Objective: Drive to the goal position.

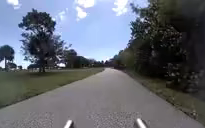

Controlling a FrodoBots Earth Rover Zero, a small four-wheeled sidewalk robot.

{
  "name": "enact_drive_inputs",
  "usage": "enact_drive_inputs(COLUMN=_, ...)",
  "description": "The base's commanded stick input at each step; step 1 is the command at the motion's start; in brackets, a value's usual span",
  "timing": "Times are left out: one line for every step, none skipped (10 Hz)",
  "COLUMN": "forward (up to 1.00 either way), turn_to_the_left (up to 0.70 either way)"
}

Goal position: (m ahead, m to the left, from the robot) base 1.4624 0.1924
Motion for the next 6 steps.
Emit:
enact_drive_inputs(forward=0.50, turn_to_the_left=0.00)
enact_drive_inputs(forward=0.50, turn_to_the_left=0.00)
enact_drive_inputs(forward=0.50, turn_to_the_left=0.00)
enact_drive_inputs(forward=0.50, turn_to_the_left=0.00)
enact_drive_inputs(forward=0.50, turn_to_the_left=0.00)
enact_drive_inputs(forward=0.50, turn_to_the_left=0.00)
